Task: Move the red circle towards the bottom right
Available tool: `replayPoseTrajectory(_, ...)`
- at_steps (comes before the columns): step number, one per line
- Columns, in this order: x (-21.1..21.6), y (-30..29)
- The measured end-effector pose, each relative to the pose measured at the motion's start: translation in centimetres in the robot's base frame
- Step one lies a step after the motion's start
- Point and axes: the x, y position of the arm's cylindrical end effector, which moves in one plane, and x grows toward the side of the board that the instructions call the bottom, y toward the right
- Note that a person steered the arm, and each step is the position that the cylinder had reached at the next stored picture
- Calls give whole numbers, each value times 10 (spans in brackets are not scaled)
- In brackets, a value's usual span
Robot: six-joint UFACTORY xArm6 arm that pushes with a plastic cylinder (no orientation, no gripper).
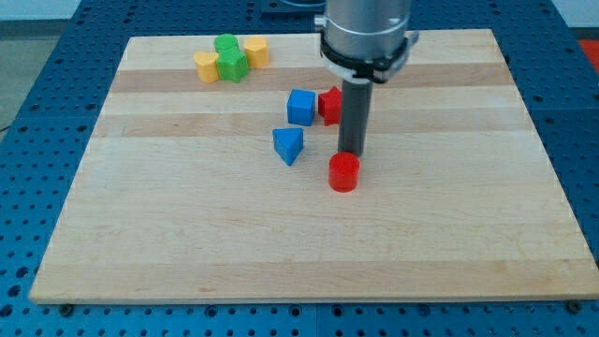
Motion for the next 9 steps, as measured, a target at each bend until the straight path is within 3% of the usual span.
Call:
replayPoseTrajectory(1,16,-12)
replayPoseTrajectory(2,60,-20)
replayPoseTrajectory(3,73,-58)
replayPoseTrajectory(4,100,-31)
replayPoseTrajectory(5,99,52)
replayPoseTrajectory(6,77,47)
replayPoseTrajectory(8,101,122)
replayPoseTrajectory(9,81,126)
